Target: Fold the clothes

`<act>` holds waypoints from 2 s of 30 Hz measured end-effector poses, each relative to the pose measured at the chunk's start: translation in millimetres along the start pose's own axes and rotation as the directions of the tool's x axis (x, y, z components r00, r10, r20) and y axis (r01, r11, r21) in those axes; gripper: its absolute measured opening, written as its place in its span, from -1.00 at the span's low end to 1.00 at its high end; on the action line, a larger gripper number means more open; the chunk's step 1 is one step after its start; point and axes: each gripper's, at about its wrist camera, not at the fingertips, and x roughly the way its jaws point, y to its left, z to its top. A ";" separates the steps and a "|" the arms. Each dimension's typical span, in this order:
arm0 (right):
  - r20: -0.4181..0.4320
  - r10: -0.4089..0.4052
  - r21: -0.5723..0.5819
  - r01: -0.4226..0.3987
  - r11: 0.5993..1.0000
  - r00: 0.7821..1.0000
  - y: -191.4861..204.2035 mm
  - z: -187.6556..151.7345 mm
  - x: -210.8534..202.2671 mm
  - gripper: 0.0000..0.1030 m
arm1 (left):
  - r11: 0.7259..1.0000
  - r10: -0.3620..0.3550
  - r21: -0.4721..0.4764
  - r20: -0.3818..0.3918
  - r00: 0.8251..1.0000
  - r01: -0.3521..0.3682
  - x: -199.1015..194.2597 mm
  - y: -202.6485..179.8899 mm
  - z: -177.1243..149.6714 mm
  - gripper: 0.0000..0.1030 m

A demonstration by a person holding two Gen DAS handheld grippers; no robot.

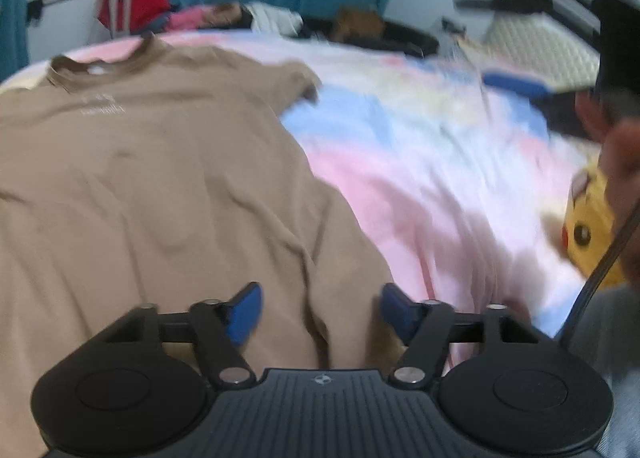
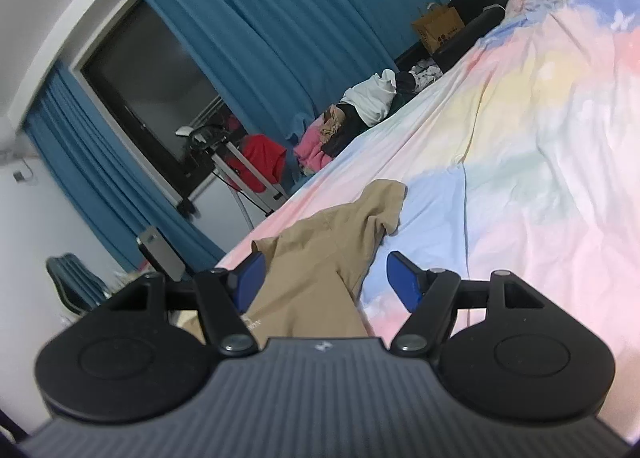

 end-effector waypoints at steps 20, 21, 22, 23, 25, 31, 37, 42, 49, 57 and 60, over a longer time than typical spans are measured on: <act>-0.081 0.026 0.035 -0.023 0.999 0.996 -17.7 -1.2 20.7 0.37 | 0.998 -0.041 0.050 -0.093 0.995 0.045 33.1 -45.7 -11.3 -0.68; -0.083 0.030 0.031 -0.027 0.999 0.996 -16.8 -1.4 21.3 0.37 | 0.998 -0.038 0.045 -0.077 0.996 0.041 28.5 -44.6 -8.9 -0.41; -0.084 0.033 0.027 -0.031 0.999 0.996 -15.9 -1.6 21.9 0.37 | 0.999 -0.028 0.039 -0.057 0.998 0.030 22.5 -42.7 -5.9 -0.27; -0.087 0.036 0.021 -0.035 0.999 0.996 -14.4 -2.0 22.6 0.37 | 0.999 -0.017 0.032 -0.036 0.999 0.018 16.2 -40.7 -2.7 -0.05; -0.092 0.042 0.012 -0.041 0.999 0.995 -12.1 -2.5 23.9 0.37 | 1.000 0.019 0.021 0.000 1.000 -0.019 3.9 -35.0 7.0 0.13; -0.131 0.080 0.054 -0.073 0.996 0.988 -5.5 3.0 46.3 0.36 | 0.988 0.151 -0.010 0.162 0.975 -0.152 -40.8 4.5 49.6 0.79; -0.184 0.100 0.114 -0.080 0.990 0.978 -0.6 13.8 111.2 0.36 | 0.948 0.319 -0.095 0.287 0.903 -0.304 -65.9 64.7 82.0 0.99; -0.241 0.072 0.278 -0.002 0.961 0.968 -29.2 11.2 190.8 0.37 | 0.912 0.394 -0.235 0.278 0.876 -0.336 -64.4 120.1 88.3 0.99; -0.260 -0.051 0.222 0.111 0.969 0.964 -48.0 -14.2 295.7 0.36 | 0.858 0.402 -0.426 0.207 0.892 -0.288 -55.5 192.4 81.4 0.99; -0.087 -0.022 0.004 0.022 1.000 0.996 -32.6 -18.6 359.4 0.61 | 0.835 0.405 -0.469 0.166 0.899 -0.290 -24.9 223.9 80.5 0.99; -0.057 0.008 0.028 -0.006 1.000 0.998 -39.7 -6.4 375.7 0.59 | 0.824 0.413 -0.483 0.154 0.898 -0.296 -14.5 232.2 82.9 0.99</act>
